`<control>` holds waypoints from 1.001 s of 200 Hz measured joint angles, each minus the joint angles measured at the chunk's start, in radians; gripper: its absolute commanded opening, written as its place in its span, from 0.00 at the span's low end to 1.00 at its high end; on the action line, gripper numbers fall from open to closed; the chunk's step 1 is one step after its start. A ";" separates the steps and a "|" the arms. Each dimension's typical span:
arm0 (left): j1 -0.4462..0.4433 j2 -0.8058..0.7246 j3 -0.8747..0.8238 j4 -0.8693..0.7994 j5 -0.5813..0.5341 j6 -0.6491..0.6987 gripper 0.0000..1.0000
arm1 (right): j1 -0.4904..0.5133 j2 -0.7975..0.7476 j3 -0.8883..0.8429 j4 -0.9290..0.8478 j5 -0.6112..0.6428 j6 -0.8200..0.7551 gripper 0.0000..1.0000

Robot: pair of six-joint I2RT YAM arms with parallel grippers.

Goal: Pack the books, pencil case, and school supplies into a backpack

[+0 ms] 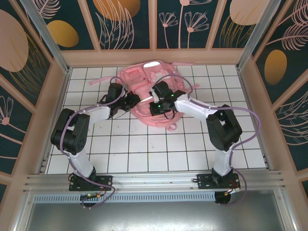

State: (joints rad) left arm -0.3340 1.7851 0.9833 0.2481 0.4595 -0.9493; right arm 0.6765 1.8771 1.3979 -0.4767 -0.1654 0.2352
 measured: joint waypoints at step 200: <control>0.090 0.256 0.457 -0.192 -0.032 0.183 0.52 | -0.060 0.005 -0.030 0.093 -0.174 0.052 0.00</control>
State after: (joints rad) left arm -0.2436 2.0415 1.4399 0.0559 0.4278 -0.7662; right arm 0.6163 1.8816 1.3678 -0.3840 -0.3397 0.2871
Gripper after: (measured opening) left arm 0.477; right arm 0.054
